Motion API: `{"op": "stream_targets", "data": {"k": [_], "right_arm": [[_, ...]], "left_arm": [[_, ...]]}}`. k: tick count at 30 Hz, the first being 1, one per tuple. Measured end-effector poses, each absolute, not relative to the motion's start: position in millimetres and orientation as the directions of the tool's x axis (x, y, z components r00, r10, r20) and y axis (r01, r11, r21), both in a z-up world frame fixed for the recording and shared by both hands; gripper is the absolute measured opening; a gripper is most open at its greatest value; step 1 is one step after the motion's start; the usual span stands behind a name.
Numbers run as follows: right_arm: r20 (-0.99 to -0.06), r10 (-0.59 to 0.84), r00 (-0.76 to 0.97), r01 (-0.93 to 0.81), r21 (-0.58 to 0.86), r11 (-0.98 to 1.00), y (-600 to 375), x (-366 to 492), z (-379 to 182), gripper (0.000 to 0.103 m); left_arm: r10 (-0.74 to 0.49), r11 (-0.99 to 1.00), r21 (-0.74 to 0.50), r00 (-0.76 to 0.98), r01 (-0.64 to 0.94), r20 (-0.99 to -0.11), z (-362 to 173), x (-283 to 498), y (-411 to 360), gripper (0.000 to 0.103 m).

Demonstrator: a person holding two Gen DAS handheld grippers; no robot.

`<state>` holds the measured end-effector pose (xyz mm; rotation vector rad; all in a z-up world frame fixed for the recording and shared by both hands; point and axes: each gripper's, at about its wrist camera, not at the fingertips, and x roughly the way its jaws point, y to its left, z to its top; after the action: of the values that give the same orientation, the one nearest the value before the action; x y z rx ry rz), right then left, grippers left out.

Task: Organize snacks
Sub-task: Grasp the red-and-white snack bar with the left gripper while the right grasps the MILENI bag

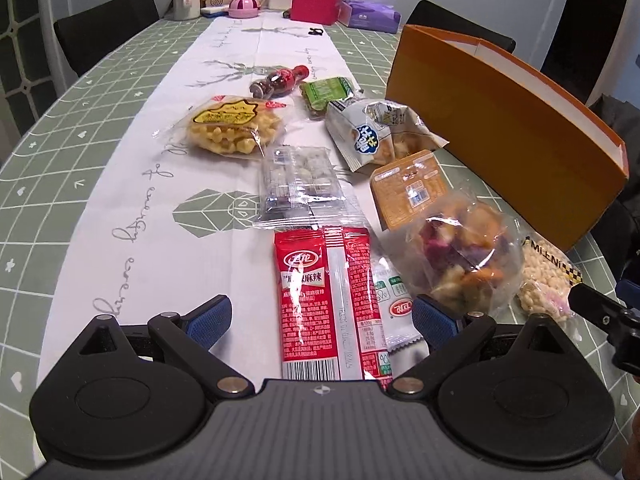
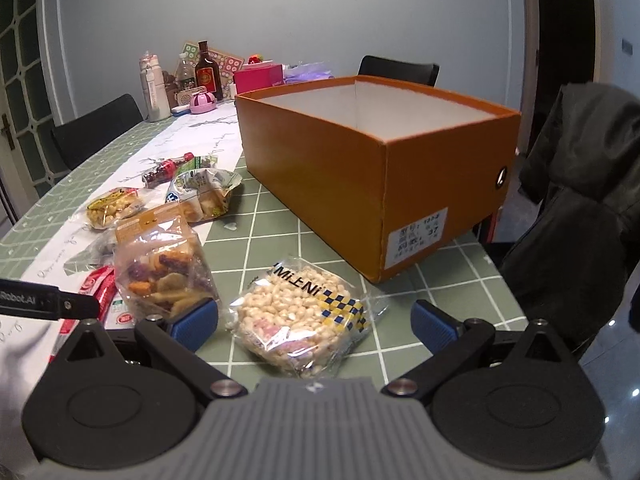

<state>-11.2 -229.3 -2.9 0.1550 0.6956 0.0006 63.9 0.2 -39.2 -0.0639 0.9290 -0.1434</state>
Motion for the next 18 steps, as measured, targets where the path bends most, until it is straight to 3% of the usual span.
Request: {"op": "stream_targets", "data": {"k": [18], "right_arm": [[-0.670, 0.066, 0.739, 0.018, 0.118, 0.993, -222, 25, -34, 0.100]], "left_arm": [[-0.111, 0.986, -0.008, 0.618, 0.167, -0.778, -60, 56, -17, 0.103]]}}
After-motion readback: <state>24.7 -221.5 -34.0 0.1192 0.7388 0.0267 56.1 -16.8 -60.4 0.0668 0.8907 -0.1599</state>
